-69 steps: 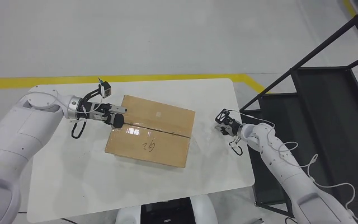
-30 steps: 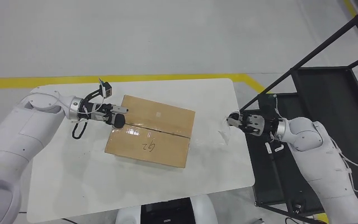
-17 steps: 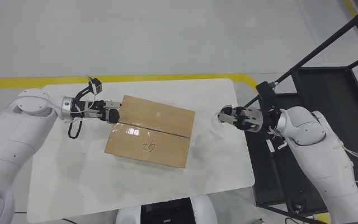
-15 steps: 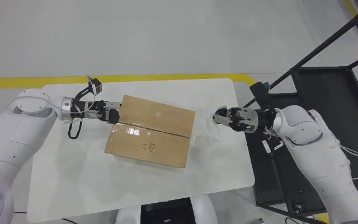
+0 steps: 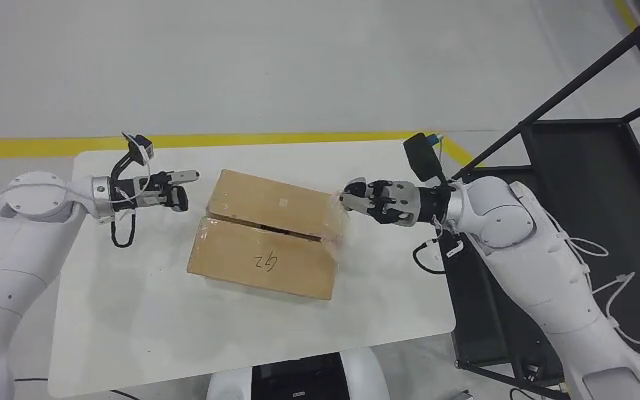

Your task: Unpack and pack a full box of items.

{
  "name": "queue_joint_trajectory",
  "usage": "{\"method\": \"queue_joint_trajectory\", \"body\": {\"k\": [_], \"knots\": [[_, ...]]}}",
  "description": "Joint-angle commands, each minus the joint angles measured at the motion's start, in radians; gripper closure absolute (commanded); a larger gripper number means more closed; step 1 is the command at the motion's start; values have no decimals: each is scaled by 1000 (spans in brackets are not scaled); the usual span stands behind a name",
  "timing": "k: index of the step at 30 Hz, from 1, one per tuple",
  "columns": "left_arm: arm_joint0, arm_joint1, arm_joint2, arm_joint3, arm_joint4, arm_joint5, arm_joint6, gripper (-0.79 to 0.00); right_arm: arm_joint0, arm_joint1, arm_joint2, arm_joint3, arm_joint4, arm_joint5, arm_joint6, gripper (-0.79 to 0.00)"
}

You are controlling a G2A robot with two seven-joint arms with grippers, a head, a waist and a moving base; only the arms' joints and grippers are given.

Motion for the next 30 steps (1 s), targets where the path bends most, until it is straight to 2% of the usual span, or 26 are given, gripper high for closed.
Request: {"method": "queue_joint_trajectory", "body": {"k": [1,7,17,26,30], "knots": [[4,-5,8,-13,13,15,-3,-785,-2,0,10,3,-11,2,-19,0],[-12,-39,58,-35,55,38,-19,-785,-33,1,76,-7,-73,7,-102,0],[-59,-104,134,-18,92,39,-92,-785,-159,10,227,-56,-162,10,-215,0],[-73,-153,182,-5,100,36,-129,-785,-226,12,338,-62,-206,21,-282,0],[-83,-164,173,26,91,20,-124,-785,-249,13,375,-60,-209,19,-296,0]]}}
